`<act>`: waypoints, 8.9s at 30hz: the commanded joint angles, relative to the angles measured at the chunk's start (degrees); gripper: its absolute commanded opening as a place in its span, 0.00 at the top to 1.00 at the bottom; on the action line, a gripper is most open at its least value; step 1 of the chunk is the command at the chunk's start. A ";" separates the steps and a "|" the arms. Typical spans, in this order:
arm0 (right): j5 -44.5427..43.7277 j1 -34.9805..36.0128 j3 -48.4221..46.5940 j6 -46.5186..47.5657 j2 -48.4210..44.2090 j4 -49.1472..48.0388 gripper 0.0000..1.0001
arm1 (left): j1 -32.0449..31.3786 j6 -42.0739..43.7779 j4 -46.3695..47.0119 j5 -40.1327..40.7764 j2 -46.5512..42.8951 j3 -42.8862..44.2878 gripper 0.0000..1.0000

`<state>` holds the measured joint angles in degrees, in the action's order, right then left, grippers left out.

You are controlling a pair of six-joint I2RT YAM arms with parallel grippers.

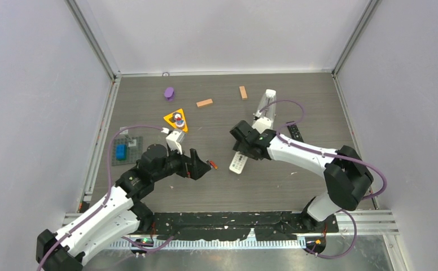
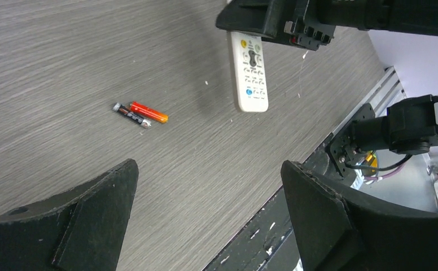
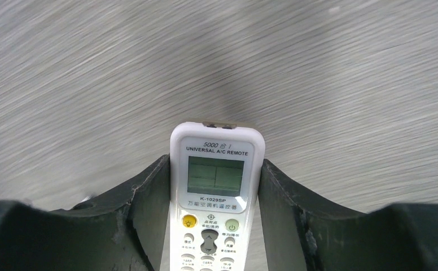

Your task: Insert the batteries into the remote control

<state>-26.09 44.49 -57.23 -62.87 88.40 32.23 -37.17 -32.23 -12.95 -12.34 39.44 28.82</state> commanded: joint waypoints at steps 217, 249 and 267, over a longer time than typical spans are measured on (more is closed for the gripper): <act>49.43 10.07 14.34 2.50 -21.52 -72.44 0.30 | 12.12 -40.00 21.84 -11.88 -10.71 7.62 1.00; 70.68 6.45 4.58 17.04 -21.55 -48.89 0.94 | 24.42 -19.47 2.14 -50.34 -6.07 16.80 0.66; 45.31 1.13 9.24 20.87 -30.62 -36.63 0.20 | 24.42 -19.22 1.75 -35.57 -7.21 6.32 1.00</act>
<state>35.97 46.96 -49.87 -45.15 65.39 -10.41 -13.02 -50.59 -12.51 -56.25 33.15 40.21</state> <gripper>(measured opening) 0.780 0.287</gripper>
